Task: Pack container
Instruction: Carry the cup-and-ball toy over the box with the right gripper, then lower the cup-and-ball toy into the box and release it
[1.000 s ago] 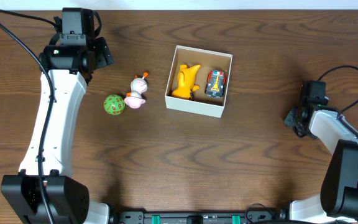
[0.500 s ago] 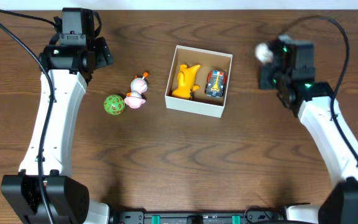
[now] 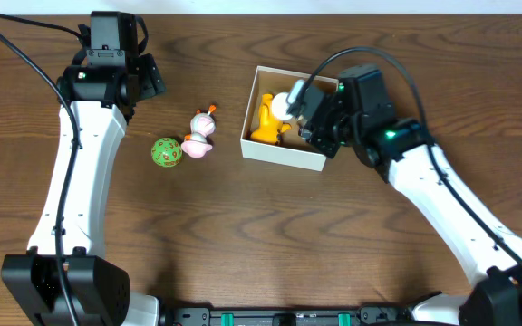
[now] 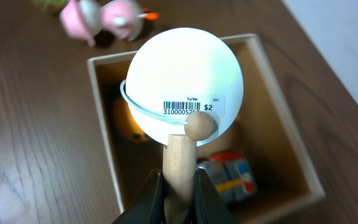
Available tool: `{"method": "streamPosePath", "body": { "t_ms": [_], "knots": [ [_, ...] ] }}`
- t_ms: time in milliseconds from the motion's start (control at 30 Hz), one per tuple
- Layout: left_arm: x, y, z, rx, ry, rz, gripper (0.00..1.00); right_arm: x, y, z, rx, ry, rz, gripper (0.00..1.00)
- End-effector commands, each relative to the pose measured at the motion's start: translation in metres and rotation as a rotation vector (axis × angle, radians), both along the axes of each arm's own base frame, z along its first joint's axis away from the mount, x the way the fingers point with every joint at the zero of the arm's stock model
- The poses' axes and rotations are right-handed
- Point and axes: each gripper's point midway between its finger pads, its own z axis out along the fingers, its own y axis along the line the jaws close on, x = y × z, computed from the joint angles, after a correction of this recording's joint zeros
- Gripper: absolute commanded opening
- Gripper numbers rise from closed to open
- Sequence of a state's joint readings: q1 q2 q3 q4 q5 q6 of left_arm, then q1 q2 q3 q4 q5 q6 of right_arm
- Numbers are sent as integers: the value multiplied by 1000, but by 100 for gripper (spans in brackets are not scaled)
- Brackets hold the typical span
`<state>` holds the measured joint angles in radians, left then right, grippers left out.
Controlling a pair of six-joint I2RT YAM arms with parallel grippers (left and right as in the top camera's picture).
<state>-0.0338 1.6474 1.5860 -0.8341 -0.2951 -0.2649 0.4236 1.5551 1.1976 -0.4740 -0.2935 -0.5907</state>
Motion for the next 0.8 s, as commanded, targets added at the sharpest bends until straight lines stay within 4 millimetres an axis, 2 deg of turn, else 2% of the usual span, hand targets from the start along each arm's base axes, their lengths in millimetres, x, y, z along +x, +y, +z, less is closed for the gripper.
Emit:
{"method": "streamPosePath", "body": {
  "t_ms": [0,267,700,733,767],
  "knots": [
    [-1,3,0,9,3,8,98,-2,7,-19,-53,-3,93,1],
    [-1,3,0,9,3,8,98,0,7,-60,-89,87,94,1],
    [-1,3,0,9,2,8,98,-1,2,-68,-119,111,80,1],
    [-1,3,0,9,3,8,98,-2,2,-68,-119,112,81,8],
    [-1,3,0,9,3,8,98,-2,2,-68,-119,113,81,9]
  ]
}}
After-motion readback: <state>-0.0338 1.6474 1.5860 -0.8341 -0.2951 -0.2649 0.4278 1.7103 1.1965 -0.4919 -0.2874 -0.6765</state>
